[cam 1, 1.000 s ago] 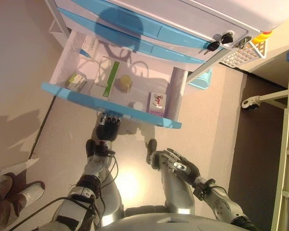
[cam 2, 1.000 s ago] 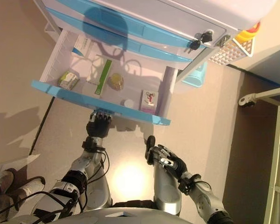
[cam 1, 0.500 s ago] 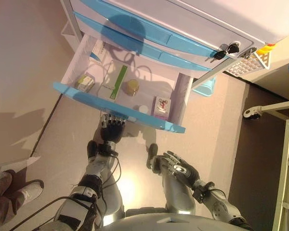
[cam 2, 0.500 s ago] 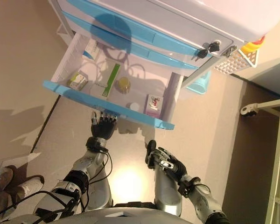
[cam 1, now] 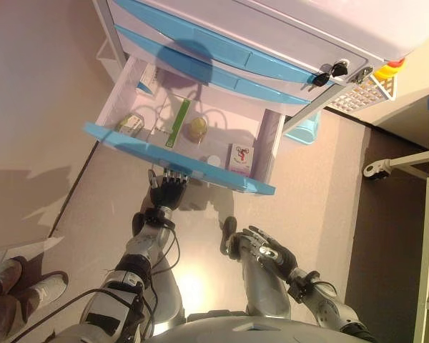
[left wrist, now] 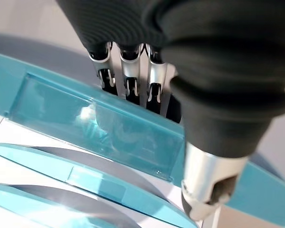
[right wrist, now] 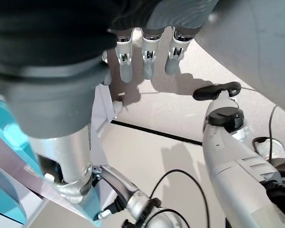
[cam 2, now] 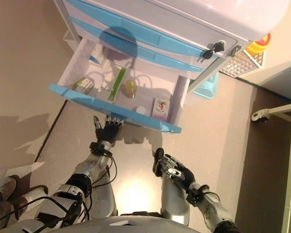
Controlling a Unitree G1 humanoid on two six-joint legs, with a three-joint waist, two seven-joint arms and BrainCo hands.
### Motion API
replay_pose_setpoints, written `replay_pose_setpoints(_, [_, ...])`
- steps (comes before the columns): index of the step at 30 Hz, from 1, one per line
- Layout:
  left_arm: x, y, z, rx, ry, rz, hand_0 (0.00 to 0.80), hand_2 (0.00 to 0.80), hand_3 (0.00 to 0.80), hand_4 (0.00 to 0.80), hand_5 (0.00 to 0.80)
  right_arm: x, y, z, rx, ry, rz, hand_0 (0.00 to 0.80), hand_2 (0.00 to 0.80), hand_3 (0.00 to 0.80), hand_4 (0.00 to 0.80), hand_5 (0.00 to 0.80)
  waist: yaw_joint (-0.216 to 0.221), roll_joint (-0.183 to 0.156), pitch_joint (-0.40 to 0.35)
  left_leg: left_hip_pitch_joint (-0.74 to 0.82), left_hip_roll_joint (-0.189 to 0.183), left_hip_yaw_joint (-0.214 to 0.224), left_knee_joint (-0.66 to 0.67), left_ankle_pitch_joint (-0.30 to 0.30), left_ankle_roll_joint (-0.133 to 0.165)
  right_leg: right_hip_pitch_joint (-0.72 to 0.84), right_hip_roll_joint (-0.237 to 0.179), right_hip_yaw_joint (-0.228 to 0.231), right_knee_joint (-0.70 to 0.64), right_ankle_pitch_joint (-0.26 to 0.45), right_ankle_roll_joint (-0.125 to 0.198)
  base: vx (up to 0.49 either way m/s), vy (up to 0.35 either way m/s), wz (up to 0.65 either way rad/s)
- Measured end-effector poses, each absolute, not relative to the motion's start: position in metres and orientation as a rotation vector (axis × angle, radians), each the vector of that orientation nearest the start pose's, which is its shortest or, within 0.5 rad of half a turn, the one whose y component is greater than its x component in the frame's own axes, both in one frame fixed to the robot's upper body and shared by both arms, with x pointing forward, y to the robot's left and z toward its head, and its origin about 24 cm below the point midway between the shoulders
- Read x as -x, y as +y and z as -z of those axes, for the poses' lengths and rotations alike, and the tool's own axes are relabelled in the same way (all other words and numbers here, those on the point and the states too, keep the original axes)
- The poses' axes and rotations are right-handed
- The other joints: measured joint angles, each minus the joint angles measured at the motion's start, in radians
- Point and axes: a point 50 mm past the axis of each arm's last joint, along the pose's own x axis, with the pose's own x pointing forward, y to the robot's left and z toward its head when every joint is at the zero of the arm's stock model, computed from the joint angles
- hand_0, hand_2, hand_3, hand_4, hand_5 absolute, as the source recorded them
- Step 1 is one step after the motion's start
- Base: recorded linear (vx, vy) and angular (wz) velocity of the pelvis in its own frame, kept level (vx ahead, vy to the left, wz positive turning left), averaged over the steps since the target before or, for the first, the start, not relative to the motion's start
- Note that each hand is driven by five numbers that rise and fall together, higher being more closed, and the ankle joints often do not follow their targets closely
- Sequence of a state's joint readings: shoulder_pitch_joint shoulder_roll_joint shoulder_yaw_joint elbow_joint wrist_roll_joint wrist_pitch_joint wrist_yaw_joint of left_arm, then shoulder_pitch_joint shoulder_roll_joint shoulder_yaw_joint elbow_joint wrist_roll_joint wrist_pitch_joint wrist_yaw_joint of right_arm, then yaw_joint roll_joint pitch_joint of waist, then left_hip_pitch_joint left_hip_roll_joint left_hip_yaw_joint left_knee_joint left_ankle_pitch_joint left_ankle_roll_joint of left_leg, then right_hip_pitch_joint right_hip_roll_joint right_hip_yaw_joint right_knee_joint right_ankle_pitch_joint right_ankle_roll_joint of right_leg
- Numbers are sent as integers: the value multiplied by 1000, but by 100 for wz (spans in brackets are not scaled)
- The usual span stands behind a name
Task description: Open the drawer and pick up the medicine
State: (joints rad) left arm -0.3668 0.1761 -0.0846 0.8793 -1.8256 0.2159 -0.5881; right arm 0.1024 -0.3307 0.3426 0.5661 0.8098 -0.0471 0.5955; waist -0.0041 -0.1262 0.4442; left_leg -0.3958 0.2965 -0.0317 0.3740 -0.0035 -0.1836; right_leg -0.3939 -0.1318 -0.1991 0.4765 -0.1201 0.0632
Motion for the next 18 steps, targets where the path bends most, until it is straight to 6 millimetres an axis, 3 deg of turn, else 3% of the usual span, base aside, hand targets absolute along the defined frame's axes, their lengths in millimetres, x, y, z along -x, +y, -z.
replay_pose_setpoints(18, [-306,162,9,1654,114,214,0,0,0,0,0,-168,-167,85,-564,562,-494,0,0,0,0,0,-4,-11,-22,-73,0,-8,45,-13,2,-66,-8,1,34,1,2,11,1,0])
